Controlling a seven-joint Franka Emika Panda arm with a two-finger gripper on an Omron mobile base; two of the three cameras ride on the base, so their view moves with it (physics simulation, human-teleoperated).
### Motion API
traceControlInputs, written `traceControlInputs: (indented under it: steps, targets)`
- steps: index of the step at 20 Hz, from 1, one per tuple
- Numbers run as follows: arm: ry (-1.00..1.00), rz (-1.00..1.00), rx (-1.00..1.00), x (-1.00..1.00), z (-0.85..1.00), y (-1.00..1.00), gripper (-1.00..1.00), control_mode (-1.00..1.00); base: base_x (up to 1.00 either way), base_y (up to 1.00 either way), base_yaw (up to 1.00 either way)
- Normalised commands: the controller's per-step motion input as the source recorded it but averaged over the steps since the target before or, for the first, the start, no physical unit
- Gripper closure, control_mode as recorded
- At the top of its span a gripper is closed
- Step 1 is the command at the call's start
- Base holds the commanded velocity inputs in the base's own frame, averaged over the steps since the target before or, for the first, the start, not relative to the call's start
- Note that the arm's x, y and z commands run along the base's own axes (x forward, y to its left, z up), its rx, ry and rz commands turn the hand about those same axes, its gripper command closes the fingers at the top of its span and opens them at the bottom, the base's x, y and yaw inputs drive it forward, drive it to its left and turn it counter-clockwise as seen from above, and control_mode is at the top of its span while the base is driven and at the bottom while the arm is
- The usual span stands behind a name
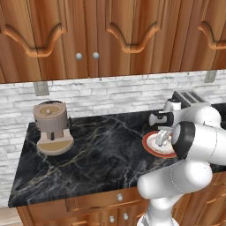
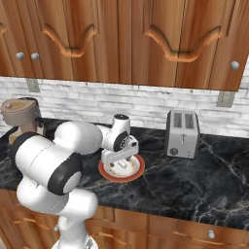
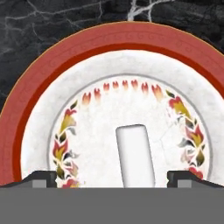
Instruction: Pick up the marshmallow and place it in the cup of hot chocolate on the dining counter.
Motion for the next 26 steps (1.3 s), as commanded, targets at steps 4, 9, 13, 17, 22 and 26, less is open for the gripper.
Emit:
traceControlInputs:
  steps: [4,9,13,17,22,26]
  targets:
    - [0.00,0.01,0.00,0.18,-0.21,-0.01,-1.00,-1.00,0.00,0.00,0.00]
    - [0.00,0.04,0.00,0.14,-0.19,-0.01,-1.00,-1.00,0.00,0.00,0.00]
    - [0.00,0.05,0.00,0.10,-0.20,0.00,1.00,-1.00,0.00,0.00,0.00]
    - [0.01,0.07,0.00,0.17,-0.15,0.00,1.00,-1.00,0.00,0.00,0.00]
    - [0.00,0.07,0.00,-0.01,-0.02,0.00,1.00,-1.00,0.00,0.00,0.00]
    - [-0.02,0.04,0.00,-0.20,-0.01,0.00,1.00,-1.00,0.00,0.00,0.00]
